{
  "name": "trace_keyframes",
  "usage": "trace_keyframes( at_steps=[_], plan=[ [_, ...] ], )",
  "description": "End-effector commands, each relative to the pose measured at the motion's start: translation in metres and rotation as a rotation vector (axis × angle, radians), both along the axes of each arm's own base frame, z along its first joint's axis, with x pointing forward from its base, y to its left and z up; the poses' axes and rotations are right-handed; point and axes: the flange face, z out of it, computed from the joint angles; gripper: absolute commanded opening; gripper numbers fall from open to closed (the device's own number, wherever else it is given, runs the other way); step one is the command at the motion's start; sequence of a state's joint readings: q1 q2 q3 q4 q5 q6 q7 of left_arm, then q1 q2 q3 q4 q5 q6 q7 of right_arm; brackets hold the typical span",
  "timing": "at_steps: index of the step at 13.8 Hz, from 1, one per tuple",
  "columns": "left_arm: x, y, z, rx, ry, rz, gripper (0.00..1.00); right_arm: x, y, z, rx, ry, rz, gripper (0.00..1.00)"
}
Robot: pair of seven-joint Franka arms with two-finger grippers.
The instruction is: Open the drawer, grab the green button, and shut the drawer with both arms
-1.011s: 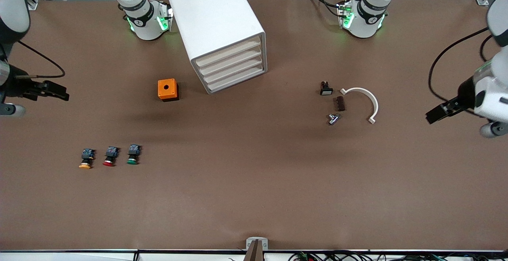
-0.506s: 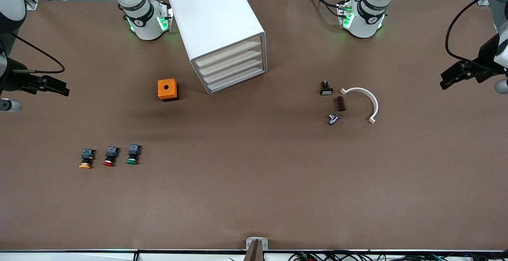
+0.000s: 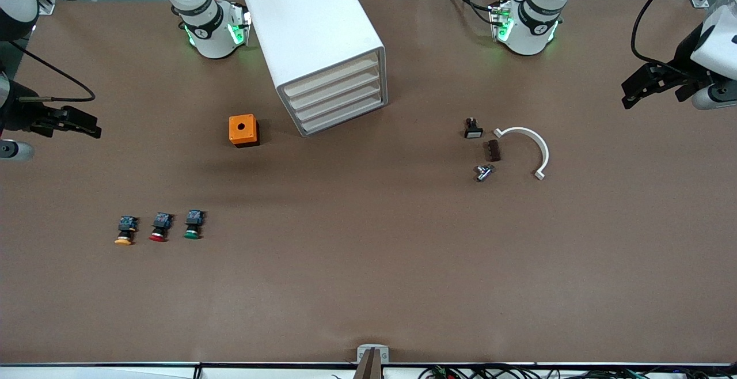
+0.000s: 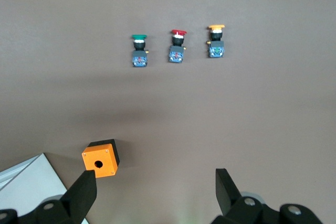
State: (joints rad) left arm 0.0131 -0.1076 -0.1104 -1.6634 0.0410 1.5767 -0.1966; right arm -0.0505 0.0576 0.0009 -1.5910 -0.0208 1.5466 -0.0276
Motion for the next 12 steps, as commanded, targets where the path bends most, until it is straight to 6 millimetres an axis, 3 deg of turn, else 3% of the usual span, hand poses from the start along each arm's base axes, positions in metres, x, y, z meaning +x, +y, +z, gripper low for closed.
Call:
trace_keyframes(
  at_steps=[1,4,6,7,10,12],
  plan=[
    [-0.010,-0.002,0.000,-0.028,0.018,-0.016,1.00,0.002,0.003,0.023,0.012,0.025,0.011,1.00],
    [-0.015,-0.003,0.003,-0.037,0.032,-0.017,1.00,-0.005,0.012,0.021,0.015,0.072,0.021,1.00],
    [-0.018,-0.002,0.009,-0.037,0.022,-0.042,1.00,-0.009,0.033,0.034,0.005,0.033,0.061,1.00],
    [-0.020,0.000,0.008,-0.037,0.025,-0.047,1.00,-0.010,0.034,0.040,0.004,0.012,0.063,1.00],
    [-0.025,0.003,0.001,-0.034,0.018,-0.063,1.00,-0.019,0.017,0.052,0.008,-0.008,0.031,1.00],
    [-0.023,0.003,0.002,-0.035,0.015,-0.065,1.00,-0.019,0.010,0.050,0.010,-0.012,0.019,1.00]
  ],
)
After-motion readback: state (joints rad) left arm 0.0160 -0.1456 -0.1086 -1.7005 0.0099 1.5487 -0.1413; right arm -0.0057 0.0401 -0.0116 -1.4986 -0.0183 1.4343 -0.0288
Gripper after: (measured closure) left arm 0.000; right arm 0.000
